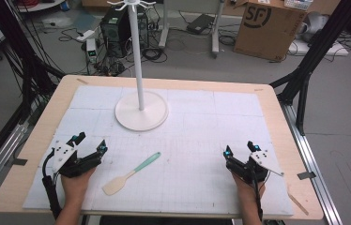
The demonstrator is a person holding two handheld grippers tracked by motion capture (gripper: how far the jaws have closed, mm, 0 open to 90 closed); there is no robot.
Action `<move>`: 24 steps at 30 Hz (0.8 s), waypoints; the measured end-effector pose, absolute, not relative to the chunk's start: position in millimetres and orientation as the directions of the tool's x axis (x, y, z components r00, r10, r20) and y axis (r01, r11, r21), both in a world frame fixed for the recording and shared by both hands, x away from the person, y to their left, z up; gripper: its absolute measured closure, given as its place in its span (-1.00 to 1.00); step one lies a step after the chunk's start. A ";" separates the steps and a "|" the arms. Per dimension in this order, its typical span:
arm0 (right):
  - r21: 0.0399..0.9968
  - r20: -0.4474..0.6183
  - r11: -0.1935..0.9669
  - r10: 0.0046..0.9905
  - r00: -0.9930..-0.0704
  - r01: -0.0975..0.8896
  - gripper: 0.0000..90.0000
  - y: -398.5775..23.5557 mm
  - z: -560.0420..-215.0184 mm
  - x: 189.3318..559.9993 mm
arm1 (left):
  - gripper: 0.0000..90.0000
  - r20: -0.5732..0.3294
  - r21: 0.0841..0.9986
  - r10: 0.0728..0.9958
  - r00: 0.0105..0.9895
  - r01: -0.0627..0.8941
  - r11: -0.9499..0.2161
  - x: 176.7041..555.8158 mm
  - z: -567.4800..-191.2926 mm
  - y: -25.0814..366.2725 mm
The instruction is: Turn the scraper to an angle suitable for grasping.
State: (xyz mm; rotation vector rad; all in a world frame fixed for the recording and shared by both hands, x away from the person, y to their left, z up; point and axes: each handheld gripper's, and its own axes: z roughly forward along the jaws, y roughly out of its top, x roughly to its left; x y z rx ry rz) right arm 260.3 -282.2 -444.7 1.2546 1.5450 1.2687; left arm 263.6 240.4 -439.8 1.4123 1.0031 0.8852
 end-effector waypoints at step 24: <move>0.973 0.039 0.016 0.972 -0.233 0.230 -0.59 -282.1 -444.9 263.3 | -0.51 -0.058 0.991 0.907 0.418 0.135 0.001 263.9 -436.7 240.5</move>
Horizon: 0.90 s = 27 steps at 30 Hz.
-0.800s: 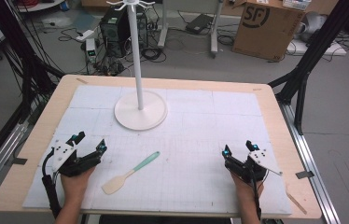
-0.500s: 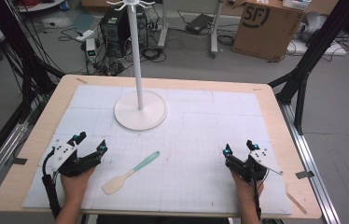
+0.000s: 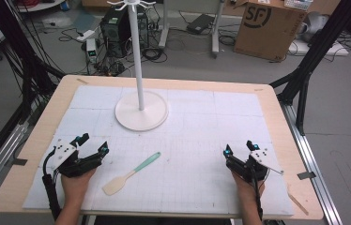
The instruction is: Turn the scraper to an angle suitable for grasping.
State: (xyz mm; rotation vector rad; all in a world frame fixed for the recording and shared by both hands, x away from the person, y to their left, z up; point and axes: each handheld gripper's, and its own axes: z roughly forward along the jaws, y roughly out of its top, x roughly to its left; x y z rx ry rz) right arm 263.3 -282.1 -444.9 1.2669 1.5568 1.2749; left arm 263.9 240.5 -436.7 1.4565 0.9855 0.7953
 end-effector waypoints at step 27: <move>0.971 0.034 0.027 0.968 -0.248 0.237 -0.59 -281.7 -445.3 262.8 | -0.17 0.083 0.980 0.671 0.737 0.061 -0.187 256.2 -436.5 211.2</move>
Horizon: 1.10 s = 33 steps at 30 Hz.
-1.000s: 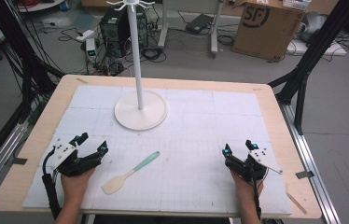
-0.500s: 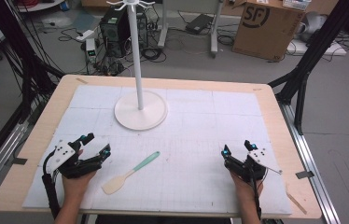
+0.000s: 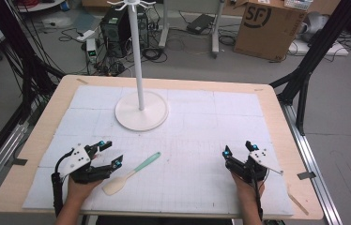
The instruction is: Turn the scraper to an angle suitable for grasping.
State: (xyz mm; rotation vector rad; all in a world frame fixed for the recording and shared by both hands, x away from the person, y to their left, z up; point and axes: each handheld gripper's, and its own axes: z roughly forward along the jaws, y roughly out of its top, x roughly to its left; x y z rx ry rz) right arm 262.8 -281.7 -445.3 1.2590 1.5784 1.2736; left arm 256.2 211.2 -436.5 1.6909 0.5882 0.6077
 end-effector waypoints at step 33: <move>0.968 0.039 0.023 0.970 -0.242 0.249 -0.58 -281.2 -445.6 263.8 | 1.00 -0.032 0.918 0.329 0.944 0.158 -0.363 260.3 -440.5 195.5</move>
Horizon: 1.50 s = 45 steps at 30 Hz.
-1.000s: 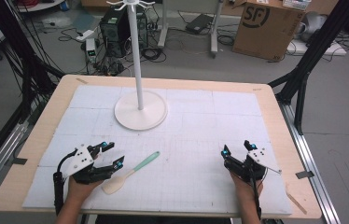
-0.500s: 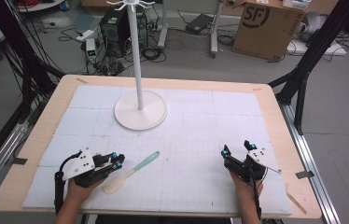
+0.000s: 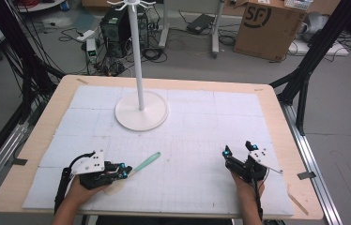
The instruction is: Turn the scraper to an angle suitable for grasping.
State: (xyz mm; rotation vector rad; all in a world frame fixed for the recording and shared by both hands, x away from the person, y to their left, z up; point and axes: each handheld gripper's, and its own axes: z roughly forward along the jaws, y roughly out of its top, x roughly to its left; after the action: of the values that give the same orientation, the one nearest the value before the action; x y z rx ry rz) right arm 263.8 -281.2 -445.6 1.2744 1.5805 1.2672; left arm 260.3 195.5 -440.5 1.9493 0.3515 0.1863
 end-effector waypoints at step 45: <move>0.968 0.040 0.022 0.970 -0.241 0.251 -0.58 -282.0 -445.7 264.5 | 0.99 -0.066 0.761 0.363 0.929 0.282 -0.584 268.7 -445.5 173.6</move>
State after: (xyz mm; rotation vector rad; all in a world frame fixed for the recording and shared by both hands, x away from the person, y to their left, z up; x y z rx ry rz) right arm 264.5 -282.0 -445.7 1.2771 1.5811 1.2663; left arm 268.7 173.6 -445.5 2.2292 0.4552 0.1214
